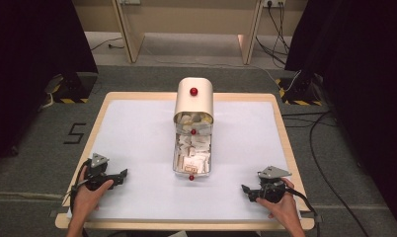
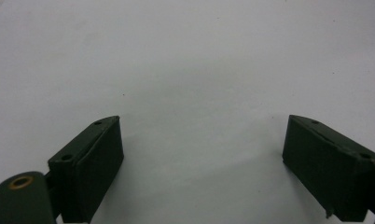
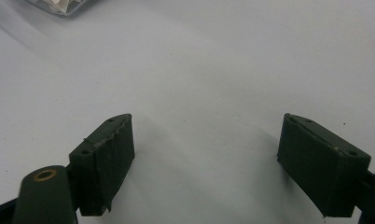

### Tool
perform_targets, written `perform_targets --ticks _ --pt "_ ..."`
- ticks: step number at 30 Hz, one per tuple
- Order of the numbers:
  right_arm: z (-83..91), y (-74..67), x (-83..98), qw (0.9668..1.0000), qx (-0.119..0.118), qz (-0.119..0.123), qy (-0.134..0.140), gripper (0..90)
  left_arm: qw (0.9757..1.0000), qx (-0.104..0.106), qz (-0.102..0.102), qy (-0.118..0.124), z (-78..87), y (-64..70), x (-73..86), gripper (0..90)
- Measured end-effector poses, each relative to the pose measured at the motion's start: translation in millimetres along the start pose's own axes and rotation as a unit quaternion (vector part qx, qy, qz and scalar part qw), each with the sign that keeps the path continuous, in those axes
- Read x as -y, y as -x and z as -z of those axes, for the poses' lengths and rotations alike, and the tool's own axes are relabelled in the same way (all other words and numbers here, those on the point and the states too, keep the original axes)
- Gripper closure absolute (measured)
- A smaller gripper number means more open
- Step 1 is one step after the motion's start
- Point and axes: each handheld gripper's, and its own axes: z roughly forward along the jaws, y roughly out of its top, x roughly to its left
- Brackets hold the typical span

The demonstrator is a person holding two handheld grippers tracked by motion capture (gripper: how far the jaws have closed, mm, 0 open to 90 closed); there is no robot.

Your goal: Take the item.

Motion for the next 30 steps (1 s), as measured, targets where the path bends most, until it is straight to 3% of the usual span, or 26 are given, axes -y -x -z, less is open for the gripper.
perform_targets --ticks 13,16,19,30 --pt "0.5 -0.1 -0.5 1.0000 -0.001 -0.001 -0.001 19.7 1.0000 0.000 0.000 0.000 0.0 -0.1 -0.1 11.4" --pt "2.5 1.0 -1.9 1.0000 -0.007 -0.007 -0.002 23.2 1.0000 0.000 0.000 0.000 0.0 -0.1 -0.1 11.4" --pt "5.3 1.4 -3.9 0.9998 -0.011 -0.015 0.008 23.4 1.0000 0.000 0.000 0.000 0.0 -0.1 -0.1 11.4" --pt "19.8 -10.8 -22.2 0.9987 -0.015 0.001 0.048 26.6 1.0000 0.000 0.000 0.000 0.0 -0.1 -0.1 11.4"
